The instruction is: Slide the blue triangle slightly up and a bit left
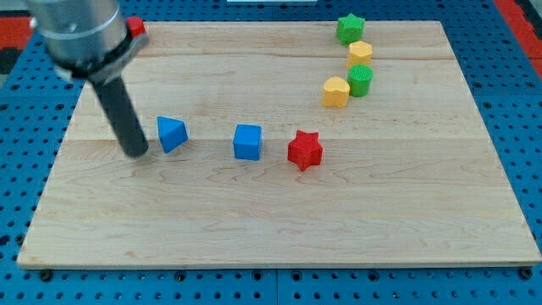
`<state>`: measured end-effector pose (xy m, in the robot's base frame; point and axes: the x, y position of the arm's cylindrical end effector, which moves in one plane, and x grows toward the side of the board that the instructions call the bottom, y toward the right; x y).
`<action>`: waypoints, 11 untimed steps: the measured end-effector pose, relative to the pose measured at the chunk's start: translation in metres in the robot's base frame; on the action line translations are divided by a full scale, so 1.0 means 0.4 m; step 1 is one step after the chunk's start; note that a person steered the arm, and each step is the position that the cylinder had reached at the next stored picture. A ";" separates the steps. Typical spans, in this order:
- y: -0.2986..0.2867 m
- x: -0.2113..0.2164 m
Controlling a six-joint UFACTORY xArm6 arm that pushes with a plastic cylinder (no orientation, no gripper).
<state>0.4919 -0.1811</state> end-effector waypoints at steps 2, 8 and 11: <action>0.129 -0.067; 0.077 -0.296; 0.139 -0.345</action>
